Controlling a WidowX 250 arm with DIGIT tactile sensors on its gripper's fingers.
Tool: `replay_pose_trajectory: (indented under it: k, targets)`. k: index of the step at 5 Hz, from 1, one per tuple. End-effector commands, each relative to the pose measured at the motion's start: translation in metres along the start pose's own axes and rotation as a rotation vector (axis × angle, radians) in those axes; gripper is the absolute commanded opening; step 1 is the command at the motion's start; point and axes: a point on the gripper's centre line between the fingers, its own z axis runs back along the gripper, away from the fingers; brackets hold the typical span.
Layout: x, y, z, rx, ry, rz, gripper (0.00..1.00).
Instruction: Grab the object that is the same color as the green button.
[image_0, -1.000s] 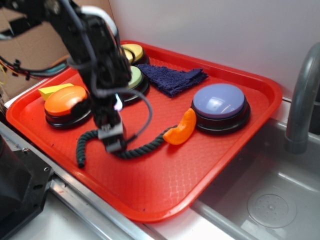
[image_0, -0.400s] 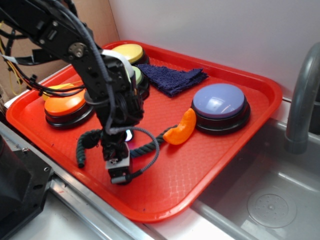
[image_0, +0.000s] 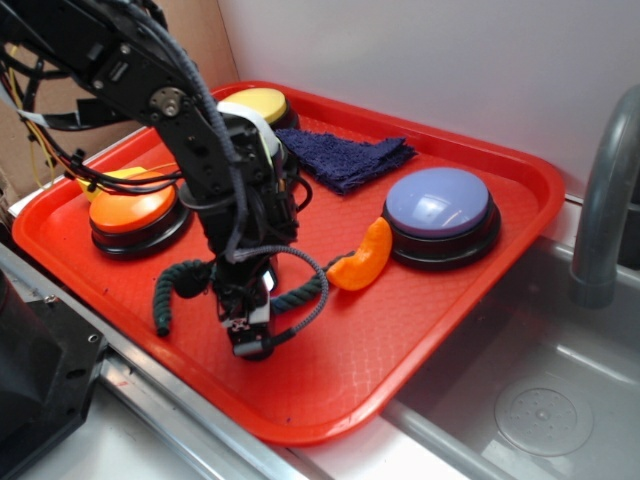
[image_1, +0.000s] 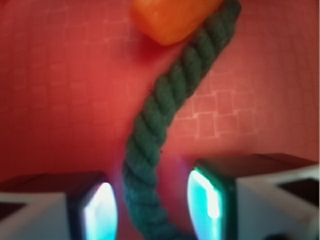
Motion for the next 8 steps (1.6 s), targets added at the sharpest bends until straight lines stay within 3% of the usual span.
replay_pose_trajectory:
  k: [1,2,4,5,6,7,8]
  targets:
    - [-0.004,0.001,-0.001,0.005,-0.009,0.006,0.00]
    - [-0.004,0.003,0.004,-0.005,-0.015,0.026,0.00]
    - [0.006,0.032,0.078,-0.021,0.042,0.308,0.00]
    - [0.010,0.056,0.127,0.059,0.060,0.551,0.00]
    - [0.007,0.080,0.176,0.058,0.034,0.754,0.00]
    - [0.002,0.090,0.212,0.063,-0.008,0.845,0.00]
    - [-0.008,0.093,0.227,0.066,0.003,0.961,0.00]
